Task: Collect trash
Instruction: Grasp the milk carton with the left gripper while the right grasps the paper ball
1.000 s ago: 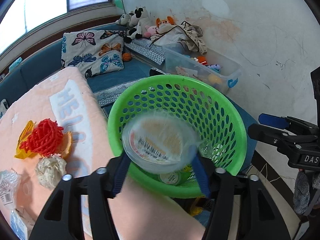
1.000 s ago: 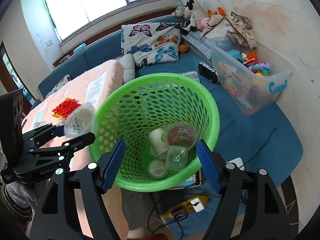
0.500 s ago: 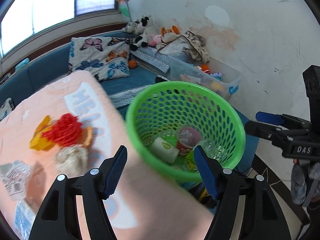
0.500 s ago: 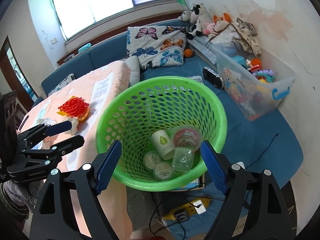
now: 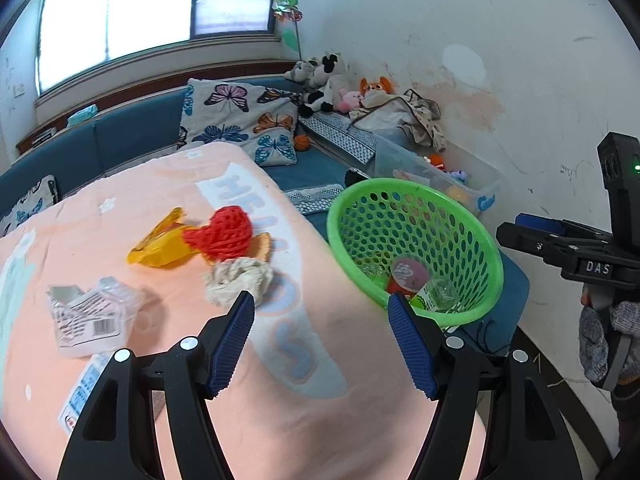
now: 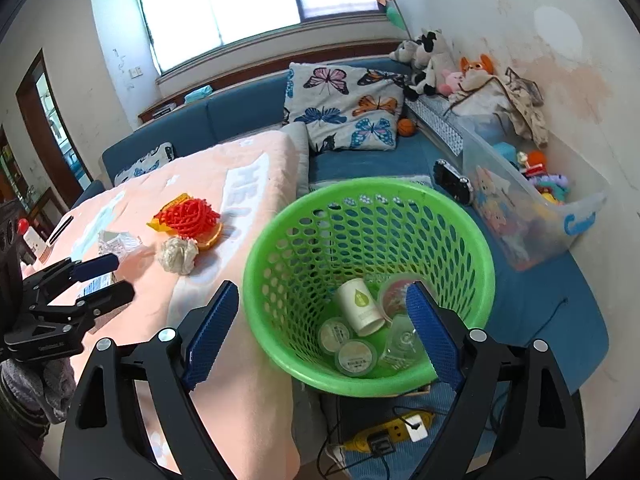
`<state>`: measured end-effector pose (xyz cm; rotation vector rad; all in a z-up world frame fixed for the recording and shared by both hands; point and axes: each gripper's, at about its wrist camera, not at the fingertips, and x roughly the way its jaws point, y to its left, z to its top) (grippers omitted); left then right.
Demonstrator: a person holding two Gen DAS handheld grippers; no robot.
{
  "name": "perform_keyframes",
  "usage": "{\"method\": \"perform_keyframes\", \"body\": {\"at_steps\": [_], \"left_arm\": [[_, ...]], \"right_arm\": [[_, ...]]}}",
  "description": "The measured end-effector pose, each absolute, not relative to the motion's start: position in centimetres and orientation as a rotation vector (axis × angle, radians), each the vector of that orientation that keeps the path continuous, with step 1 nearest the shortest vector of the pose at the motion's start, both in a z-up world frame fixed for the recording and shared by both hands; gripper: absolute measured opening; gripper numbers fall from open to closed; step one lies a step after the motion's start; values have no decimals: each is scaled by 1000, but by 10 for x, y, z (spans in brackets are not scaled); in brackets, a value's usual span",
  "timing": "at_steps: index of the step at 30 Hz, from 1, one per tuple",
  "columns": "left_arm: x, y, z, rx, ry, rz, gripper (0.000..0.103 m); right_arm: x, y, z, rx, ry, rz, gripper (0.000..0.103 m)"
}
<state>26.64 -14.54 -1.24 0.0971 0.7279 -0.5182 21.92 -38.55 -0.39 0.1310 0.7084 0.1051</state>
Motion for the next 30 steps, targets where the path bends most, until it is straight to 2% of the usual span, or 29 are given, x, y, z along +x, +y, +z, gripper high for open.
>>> {"method": "perform_keyframes", "body": {"at_steps": [21, 30], "left_arm": [[253, -49, -29, 105, 761, -314, 67], [254, -7, -42, 126, 799, -257, 78]], "right_arm": [[279, -338, -17, 48, 737, 315, 94], [294, -290, -25, 4, 777, 398, 95]]}}
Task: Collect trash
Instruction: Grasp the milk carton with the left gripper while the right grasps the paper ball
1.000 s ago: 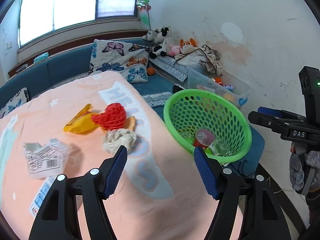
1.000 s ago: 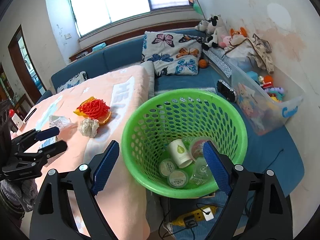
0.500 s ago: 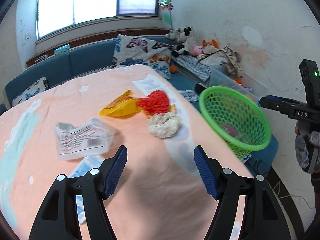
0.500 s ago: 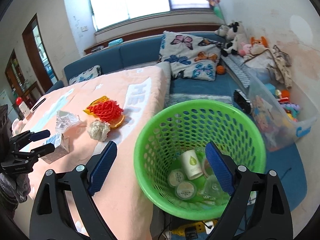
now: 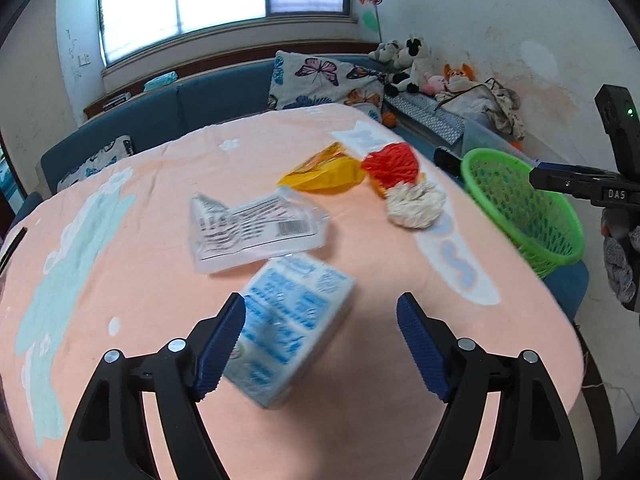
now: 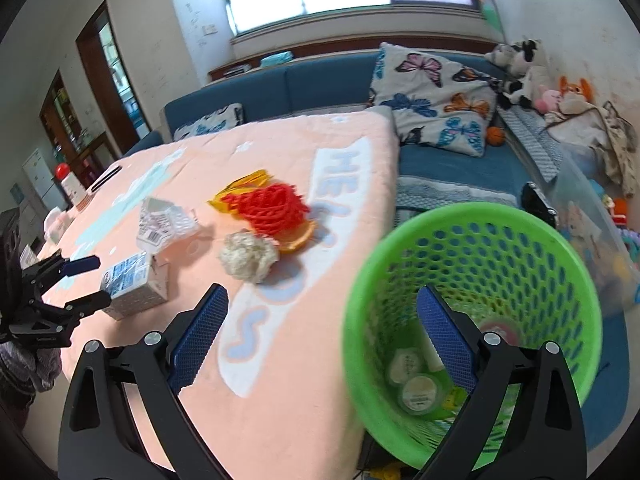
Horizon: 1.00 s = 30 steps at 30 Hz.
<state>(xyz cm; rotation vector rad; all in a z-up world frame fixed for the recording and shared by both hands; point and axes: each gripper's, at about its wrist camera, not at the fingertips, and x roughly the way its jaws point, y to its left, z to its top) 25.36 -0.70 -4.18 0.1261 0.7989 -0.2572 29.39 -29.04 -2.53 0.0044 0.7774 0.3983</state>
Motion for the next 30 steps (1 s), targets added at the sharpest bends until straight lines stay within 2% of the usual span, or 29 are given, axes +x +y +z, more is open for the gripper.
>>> {"method": "perform_keyframes", "body": {"at_steps": [8, 24, 30], "left_arm": [[268, -3, -48, 253, 810, -301, 81], [287, -1, -69, 331, 884, -398, 81], [290, -4, -74, 341, 896, -418, 80]], "right_arm": [[308, -253, -36, -33, 836, 457, 95], [349, -192, -75, -97, 911, 462, 94], [364, -179, -90, -120, 927, 428, 90]]}}
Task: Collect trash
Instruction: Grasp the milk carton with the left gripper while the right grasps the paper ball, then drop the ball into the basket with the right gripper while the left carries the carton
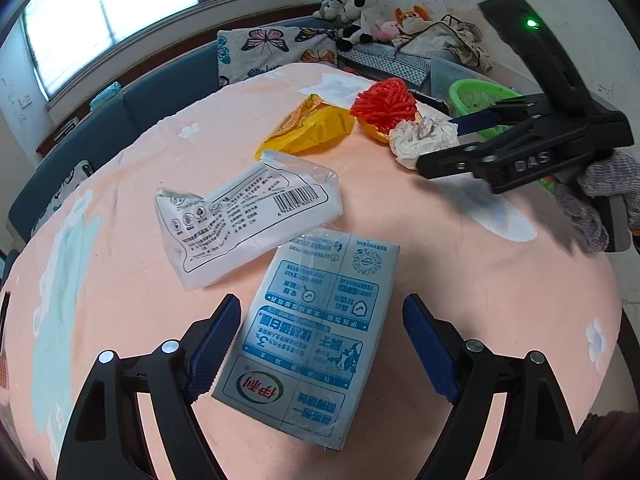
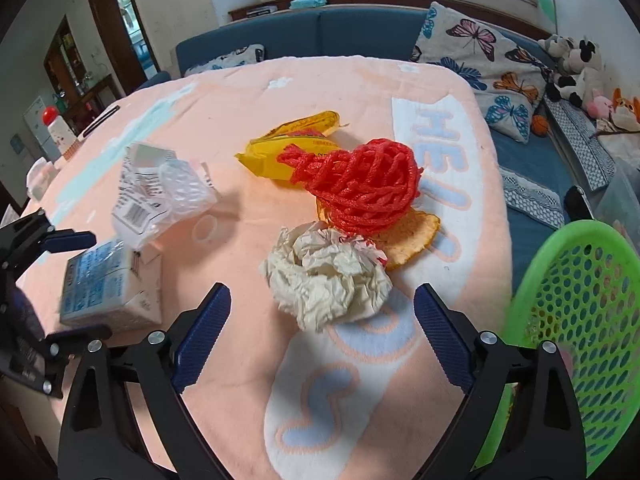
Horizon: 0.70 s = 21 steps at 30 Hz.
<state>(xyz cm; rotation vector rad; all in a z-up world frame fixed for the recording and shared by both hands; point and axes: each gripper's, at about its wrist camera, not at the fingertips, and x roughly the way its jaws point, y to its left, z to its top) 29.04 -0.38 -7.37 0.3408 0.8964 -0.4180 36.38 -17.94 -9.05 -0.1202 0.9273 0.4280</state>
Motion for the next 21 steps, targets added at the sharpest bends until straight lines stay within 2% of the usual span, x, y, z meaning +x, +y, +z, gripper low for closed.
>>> {"method": "perform_keyframes", "body": {"at_steps": [3, 5, 10, 21], "left_arm": [[293, -5, -77, 345, 904, -412, 78], [294, -6, -79, 352, 903, -402, 75], [293, -8, -79, 364, 897, -390, 74], [280, -11, -77, 362, 882, -371, 70]], "right_arm": [[366, -178, -95, -113, 932, 426, 84], [366, -177, -95, -117, 930, 422, 74], [359, -179, -96, -123, 924, 423, 61], [332, -203, -79, -71, 901, 425, 59]]}}
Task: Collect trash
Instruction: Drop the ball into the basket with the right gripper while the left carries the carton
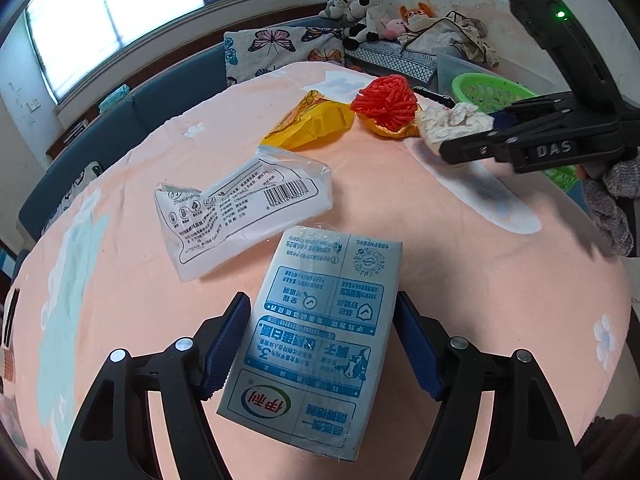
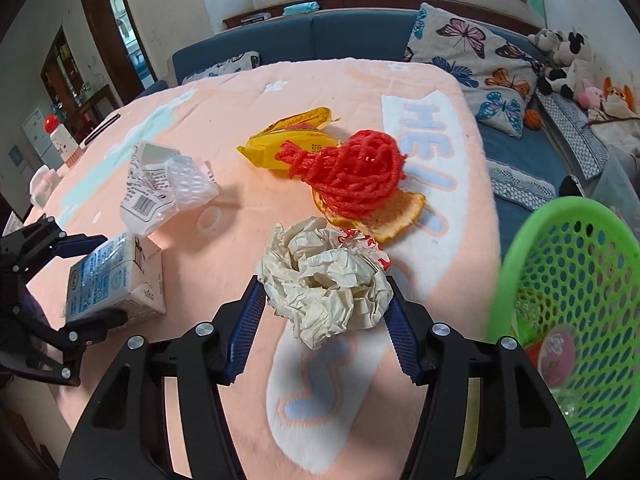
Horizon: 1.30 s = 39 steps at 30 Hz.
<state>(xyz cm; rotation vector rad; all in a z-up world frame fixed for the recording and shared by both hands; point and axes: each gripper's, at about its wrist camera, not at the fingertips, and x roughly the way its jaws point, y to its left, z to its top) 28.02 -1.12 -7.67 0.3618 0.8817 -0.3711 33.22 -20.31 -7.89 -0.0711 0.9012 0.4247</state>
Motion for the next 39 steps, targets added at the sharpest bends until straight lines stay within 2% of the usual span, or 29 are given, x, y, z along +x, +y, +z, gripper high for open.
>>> {"method": "perform_keyframes", "body": {"at_steps": [17, 33, 39], "left_arm": [[249, -30, -62, 290, 854, -423, 69], [256, -123, -22, 312, 752, -558, 69], [269, -154, -14, 325, 736, -581, 69]], "right_arm": [[292, -279, -53, 10, 854, 311, 59], [273, -379, -53, 117, 848, 127, 62], [268, -397, -53, 151, 845, 110, 71]]}}
